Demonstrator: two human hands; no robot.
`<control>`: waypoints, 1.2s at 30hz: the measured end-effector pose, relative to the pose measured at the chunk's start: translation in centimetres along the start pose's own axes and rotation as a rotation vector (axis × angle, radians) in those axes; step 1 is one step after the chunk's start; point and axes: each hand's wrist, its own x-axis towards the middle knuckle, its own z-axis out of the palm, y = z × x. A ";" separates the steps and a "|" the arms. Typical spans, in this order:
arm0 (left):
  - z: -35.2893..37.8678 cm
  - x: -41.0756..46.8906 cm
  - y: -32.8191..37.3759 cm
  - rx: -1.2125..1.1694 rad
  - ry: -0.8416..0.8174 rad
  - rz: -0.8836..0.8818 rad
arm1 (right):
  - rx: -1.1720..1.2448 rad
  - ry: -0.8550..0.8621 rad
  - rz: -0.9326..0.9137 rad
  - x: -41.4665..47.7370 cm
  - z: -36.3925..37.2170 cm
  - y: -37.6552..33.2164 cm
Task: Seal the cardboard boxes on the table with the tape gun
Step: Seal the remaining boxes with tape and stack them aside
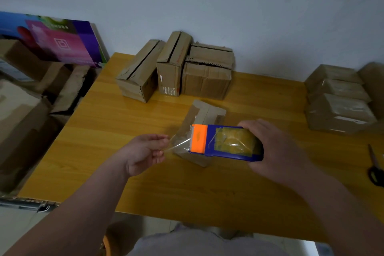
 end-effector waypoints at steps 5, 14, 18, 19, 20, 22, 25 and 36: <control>0.2 0.0 -0.2 0.059 -0.018 -0.011 | -0.001 -0.010 0.010 -0.2 -0.1 -0.1; 0.8 0.0 -0.3 0.177 0.126 0.037 | 0.008 -0.024 0.066 -0.4 1.4 0.5; 1.2 1.1 -0.6 0.429 0.264 0.144 | 0.036 -0.053 0.103 -0.1 2.7 0.6; 1.3 1.3 -0.6 0.480 0.296 0.177 | 0.044 -0.059 0.114 0.1 3.1 0.6; 1.4 1.6 -0.6 0.529 0.324 0.207 | 0.045 -0.066 0.122 0.3 3.4 0.6; 1.4 2.2 -0.6 0.640 0.368 0.250 | 0.036 -0.086 0.132 0.6 4.1 0.5; 1.0 3.0 -0.9 0.808 0.414 0.278 | 0.019 -0.112 0.151 1.0 4.7 0.4; 1.0 4.8 -2.5 0.914 0.407 0.252 | 0.024 -0.156 0.165 1.5 5.5 0.9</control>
